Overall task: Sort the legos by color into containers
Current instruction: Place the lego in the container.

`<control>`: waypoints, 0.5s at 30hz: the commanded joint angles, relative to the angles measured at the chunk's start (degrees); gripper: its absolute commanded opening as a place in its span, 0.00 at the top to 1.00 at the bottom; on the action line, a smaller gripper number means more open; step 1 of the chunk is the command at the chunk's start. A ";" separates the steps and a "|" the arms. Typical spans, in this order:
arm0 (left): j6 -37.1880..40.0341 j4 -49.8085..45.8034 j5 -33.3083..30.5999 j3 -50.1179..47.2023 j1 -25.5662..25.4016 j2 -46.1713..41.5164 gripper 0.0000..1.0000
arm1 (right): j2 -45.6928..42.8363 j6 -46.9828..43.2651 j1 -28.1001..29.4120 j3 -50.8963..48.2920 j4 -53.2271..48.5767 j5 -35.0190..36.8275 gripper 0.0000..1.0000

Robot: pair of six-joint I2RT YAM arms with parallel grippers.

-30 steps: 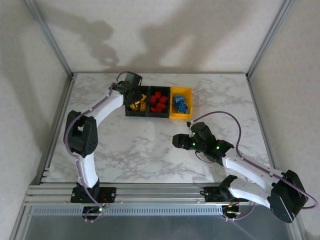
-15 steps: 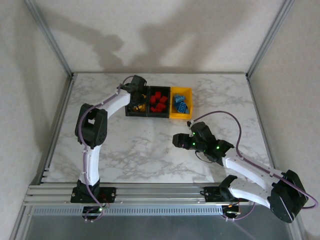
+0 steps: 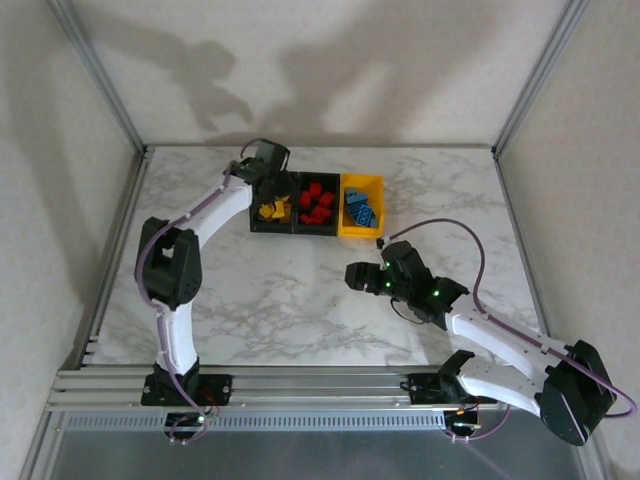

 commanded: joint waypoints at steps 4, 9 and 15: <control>2.10 3.44 -5.66 -9.87 -0.68 -13.42 0.08 | 2.73 -2.60 -2.70 7.64 -1.99 9.07 0.01; 3.50 5.86 -9.33 -17.72 -0.50 -21.92 0.00 | 6.36 -4.94 -5.73 12.58 -2.61 11.86 0.01; 5.43 11.43 -16.27 -28.58 0.39 -34.02 0.00 | 9.54 -5.37 -7.12 16.23 -2.62 24.57 0.01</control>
